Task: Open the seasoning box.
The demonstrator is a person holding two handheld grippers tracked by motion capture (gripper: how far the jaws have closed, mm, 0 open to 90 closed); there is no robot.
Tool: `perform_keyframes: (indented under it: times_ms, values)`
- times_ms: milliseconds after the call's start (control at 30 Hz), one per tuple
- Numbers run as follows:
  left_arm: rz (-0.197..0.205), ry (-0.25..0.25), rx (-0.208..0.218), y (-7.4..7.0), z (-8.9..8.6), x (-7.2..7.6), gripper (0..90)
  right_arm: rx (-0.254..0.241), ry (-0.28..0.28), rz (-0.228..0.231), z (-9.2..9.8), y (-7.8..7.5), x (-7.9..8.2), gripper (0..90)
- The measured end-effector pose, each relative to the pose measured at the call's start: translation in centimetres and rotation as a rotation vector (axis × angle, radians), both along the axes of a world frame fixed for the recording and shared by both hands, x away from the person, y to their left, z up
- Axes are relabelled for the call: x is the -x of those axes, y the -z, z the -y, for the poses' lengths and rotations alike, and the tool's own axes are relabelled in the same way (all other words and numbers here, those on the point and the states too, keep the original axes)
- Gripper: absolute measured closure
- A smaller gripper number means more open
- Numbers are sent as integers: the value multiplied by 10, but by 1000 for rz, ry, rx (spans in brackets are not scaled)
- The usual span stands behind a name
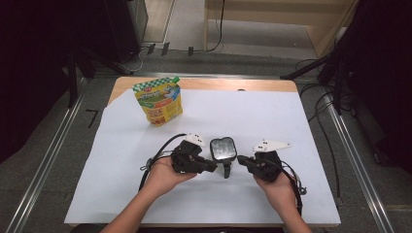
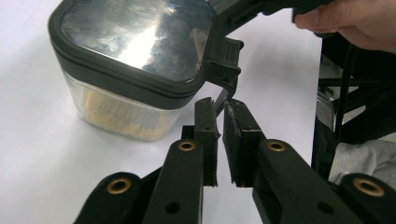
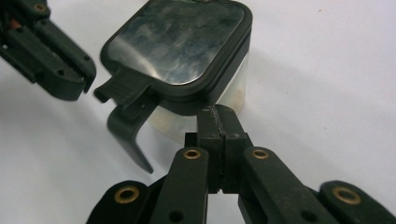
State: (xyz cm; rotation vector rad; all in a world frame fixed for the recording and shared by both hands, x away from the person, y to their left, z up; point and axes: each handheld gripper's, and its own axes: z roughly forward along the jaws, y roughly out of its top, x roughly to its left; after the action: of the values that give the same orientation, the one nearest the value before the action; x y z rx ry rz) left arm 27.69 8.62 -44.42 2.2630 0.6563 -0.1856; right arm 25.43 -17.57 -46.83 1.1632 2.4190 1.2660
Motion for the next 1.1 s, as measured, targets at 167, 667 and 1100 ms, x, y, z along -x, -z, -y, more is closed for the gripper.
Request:
perform_keyframes:
  times_ms: [167, 667, 1100]
  values:
    - [-5, -12, -3, -1, -6, -3, 780, -8, -10, -4, 2, -6, 11, 900]
    - [-8, -27, 21, -4, -19, -11, 608, -3, -62, -10, -14, -6, 36, 900]
    - [35, -57, 9, 2, -28, -18, 482, 2, -115, -33, -37, 5, 38, 900]
